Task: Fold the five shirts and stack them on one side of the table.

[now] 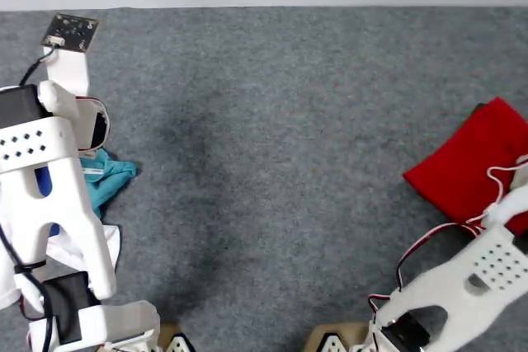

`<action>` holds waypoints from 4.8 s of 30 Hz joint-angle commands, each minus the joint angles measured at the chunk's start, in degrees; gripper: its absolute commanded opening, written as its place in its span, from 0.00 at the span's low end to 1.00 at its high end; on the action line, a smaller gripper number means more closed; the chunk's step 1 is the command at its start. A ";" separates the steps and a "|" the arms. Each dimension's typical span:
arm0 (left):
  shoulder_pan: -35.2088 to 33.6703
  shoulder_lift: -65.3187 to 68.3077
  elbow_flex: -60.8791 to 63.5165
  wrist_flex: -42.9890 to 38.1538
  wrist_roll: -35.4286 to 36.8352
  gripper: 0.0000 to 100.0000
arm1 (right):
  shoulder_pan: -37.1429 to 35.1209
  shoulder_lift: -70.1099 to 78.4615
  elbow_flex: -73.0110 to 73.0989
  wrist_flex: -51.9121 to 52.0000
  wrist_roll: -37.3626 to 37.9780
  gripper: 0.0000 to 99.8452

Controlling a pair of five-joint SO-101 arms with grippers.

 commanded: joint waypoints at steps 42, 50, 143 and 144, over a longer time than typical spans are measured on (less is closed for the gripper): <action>-18.90 0.18 -0.04 -2.20 -13.01 0.24 | -21.23 -48.40 53.27 2.33 -3.43 0.01; -19.78 9.05 -0.13 -15.03 -13.19 0.24 | -21.23 -48.40 57.05 2.42 -3.43 0.01; 53.36 -5.19 16.48 -11.87 -7.03 0.22 | -26.07 -71.69 70.59 2.24 -3.87 0.01; 54.95 -5.10 19.38 -14.07 -7.03 0.22 | -25.27 -71.69 70.59 2.24 -3.87 0.01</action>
